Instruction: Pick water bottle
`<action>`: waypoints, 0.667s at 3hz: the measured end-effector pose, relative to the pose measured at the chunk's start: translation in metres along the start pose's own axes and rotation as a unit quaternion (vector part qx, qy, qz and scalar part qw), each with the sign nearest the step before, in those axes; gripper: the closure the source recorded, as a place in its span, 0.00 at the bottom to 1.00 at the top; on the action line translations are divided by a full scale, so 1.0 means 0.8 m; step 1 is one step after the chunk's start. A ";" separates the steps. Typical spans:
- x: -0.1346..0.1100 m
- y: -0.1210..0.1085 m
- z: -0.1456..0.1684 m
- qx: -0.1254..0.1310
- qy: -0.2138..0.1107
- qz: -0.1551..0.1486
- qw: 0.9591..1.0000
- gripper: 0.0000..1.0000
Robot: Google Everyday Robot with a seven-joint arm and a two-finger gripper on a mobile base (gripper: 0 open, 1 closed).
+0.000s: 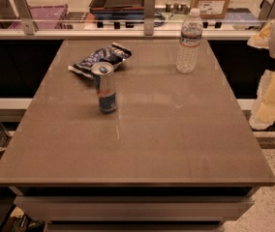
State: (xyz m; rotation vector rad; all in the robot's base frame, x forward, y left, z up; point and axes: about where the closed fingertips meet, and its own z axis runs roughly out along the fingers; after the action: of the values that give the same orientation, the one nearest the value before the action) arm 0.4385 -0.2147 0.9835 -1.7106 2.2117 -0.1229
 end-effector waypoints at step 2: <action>-0.004 -0.008 -0.001 0.016 -0.011 0.009 1.000 0.00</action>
Offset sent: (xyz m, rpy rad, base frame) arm 0.0172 0.0009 0.0022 0.0483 -0.0686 -0.0456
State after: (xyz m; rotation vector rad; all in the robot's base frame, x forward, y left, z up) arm 0.4450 -0.2137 0.9864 -1.6666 2.1971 -0.1344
